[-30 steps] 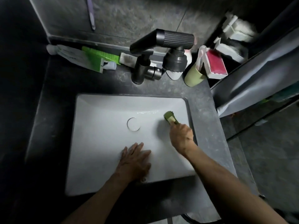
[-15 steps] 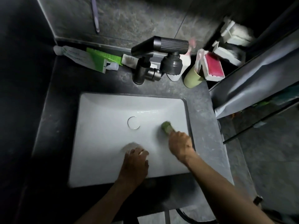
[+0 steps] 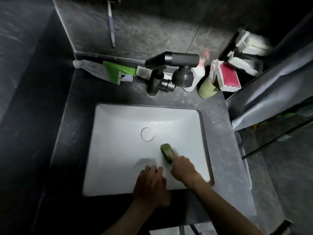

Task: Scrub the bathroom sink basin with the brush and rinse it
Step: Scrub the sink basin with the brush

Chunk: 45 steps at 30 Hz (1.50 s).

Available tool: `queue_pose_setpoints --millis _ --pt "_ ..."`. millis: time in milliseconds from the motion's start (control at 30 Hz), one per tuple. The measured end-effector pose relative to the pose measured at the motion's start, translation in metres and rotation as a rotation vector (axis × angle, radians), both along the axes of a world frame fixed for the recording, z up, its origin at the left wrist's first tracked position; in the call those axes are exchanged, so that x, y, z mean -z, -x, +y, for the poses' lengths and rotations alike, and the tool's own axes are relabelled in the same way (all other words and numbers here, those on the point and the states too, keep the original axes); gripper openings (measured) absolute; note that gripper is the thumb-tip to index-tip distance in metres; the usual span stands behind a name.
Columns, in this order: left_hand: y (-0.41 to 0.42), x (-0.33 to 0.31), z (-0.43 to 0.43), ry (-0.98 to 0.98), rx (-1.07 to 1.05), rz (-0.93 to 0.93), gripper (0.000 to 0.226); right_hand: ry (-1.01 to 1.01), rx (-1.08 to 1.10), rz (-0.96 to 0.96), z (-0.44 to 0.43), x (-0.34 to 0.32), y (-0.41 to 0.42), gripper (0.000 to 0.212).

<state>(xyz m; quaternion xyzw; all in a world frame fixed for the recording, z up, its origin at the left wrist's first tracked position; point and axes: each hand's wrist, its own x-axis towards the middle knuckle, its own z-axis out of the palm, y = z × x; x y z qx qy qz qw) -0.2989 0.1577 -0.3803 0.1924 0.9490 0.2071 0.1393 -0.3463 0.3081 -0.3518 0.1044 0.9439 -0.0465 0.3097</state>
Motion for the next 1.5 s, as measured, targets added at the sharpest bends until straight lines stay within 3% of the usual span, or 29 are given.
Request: queue_pose_setpoints --millis 200,300,367,467,567,633,767,967,1100,1333,1500 --pt "0.006 -0.01 0.003 0.074 -0.02 -0.079 0.032 -0.174 0.015 0.148 0.035 0.005 0.067 0.05" --pt "0.007 -0.009 0.003 0.07 -0.023 -0.078 0.036 0.042 0.101 0.112 0.019 0.011 0.072 0.046" --pt "0.007 -0.011 0.002 0.074 -0.009 -0.112 0.035 0.134 0.033 0.052 -0.001 0.016 0.035 0.053" --pt "0.011 -0.015 0.003 0.096 -0.009 -0.112 0.037 -0.009 -0.093 0.113 0.012 0.019 0.014 0.058" --pt "0.014 -0.016 0.004 0.118 0.004 -0.141 0.037 -0.149 -0.092 0.126 0.039 0.019 0.064 0.057" --pt "0.014 -0.016 0.003 0.097 -0.016 -0.158 0.034 -0.099 -0.074 0.117 0.032 0.012 0.087 0.066" --pt "0.014 -0.018 0.003 0.103 -0.022 -0.167 0.034 0.046 -0.075 0.094 0.017 0.015 0.052 0.059" --pt "0.011 -0.016 0.005 0.106 -0.031 -0.111 0.035 -0.15 -0.101 0.102 0.042 0.019 0.085 0.048" --pt "0.011 -0.015 0.005 0.103 -0.047 -0.135 0.039 0.018 -0.188 0.079 0.012 0.033 0.109 0.041" --pt "0.012 -0.016 0.006 0.102 -0.031 -0.129 0.037 -0.237 -0.096 0.046 0.079 0.029 0.106 0.043" --pt "0.014 -0.014 0.005 0.117 -0.043 -0.152 0.042 -0.024 -0.215 0.044 0.016 0.043 0.125 0.042"
